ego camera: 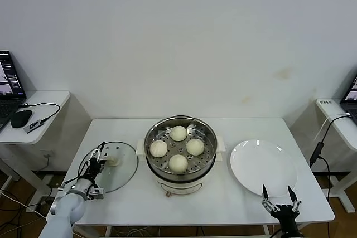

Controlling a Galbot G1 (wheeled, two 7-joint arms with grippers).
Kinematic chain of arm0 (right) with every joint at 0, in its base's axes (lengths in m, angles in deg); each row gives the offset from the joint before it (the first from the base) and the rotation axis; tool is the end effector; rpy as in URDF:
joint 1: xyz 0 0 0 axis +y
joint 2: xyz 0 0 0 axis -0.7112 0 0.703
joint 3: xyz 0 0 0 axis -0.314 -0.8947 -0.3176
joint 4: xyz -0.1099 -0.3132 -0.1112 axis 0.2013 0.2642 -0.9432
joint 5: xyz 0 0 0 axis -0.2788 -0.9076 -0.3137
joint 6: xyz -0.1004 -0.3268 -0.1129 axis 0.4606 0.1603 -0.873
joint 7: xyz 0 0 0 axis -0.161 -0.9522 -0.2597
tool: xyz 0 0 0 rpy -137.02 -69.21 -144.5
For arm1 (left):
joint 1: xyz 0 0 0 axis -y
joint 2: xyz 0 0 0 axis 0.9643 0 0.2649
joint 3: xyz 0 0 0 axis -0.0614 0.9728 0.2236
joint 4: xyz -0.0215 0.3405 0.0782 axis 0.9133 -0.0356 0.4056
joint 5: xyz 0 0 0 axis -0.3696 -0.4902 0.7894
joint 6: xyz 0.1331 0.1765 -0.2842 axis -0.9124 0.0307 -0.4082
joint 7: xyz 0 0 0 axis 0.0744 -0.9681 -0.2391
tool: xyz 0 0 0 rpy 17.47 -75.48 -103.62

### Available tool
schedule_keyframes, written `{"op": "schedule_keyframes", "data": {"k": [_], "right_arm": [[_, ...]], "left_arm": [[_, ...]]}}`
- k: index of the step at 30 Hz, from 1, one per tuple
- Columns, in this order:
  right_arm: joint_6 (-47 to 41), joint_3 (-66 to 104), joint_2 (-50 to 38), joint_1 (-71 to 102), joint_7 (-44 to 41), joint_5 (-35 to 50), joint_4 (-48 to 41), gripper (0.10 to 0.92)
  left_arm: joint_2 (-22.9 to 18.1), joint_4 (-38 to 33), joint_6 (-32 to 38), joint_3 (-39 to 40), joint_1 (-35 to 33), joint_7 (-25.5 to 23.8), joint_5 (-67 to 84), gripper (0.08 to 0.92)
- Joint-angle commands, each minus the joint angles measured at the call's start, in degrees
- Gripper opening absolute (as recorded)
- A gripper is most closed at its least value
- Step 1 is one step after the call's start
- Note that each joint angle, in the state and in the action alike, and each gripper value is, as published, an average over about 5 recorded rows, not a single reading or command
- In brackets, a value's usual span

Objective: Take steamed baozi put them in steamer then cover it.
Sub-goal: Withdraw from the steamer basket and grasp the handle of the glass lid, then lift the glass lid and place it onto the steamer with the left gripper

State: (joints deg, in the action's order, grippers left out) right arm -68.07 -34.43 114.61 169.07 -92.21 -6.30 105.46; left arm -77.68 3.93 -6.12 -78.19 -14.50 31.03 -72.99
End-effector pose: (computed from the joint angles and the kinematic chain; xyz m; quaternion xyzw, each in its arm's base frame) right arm 0.1288 -0.1246 -0.4025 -0.0486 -0.9980 0.0104 0.0392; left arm 0.3443 0.1896 -0.4290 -0.0840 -0.6607 -0.7455 0.0258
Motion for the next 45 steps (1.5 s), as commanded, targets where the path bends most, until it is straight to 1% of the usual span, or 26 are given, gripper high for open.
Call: {"op": "schedule_keyframes", "data": {"k": [1,7,15,19,22,26,30,36,39,42,45], "right_arm": [[0.1,0.0,0.1,0.2,0.0,-0.1,0.1,0.823],[0.2,-0.3,0.1,0.3,-0.1,-0.2,0.1,0.823],[0.4,-1.0,0.0,0.5,-0.1,-0.4,0.2,0.823],[0.5,-1.1,-0.2,0.6,-0.1,-0.5,0.4,0.823],[0.4,-1.4,-0.5,0.8,-0.2,-0.6,0.9,0.823],[0.3,-1.7,-1.0,1.0,-0.3,-0.7,1.4,0.823],[0.2,-2.2,-1.7,1.0,-0.5,-0.8,1.6,0.823],[0.4,-3.2,-2.7,0.8,-0.4,-1.7,1.4,0.823],[0.3,-3.7,-3.0,0.7,-0.4,-2.0,1.3,0.823],[0.2,-3.9,-3.3,0.4,-0.3,-2.1,1.1,0.823],[0.2,-4.0,-3.4,0.0,-0.1,-2.3,0.7,0.823]], "left_arm": [[0.0,1.7,0.7,0.2,0.7,0.1,0.8,0.706],[0.0,1.7,2.1,-0.1,0.3,1.0,1.6,0.532],[0.4,-0.1,2.9,-0.8,-1.4,1.5,2.7,0.308],[0.6,-3.5,2.6,-1.7,-3.6,1.7,3.5,0.191],[1.2,-9.7,1.0,-2.9,-6.5,1.2,4.4,0.143],[2.5,-19.0,-3.1,-5.2,-10.9,-0.6,6.1,0.138],[3.6,-27.6,-6.7,-9.4,-15.8,-3.4,7.0,0.138],[5.0,-36.5,-9.2,-17.0,-22.0,-9.8,7.9,0.138],[5.5,-40.6,-9.7,-19.6,-23.8,-11.9,9.5,0.138],[5.9,-44.9,-10.9,-19.1,-24.5,-13.3,11.3,0.138],[6.0,-48.3,-12.5,-15.7,-24.0,-14.4,12.0,0.138]]}}
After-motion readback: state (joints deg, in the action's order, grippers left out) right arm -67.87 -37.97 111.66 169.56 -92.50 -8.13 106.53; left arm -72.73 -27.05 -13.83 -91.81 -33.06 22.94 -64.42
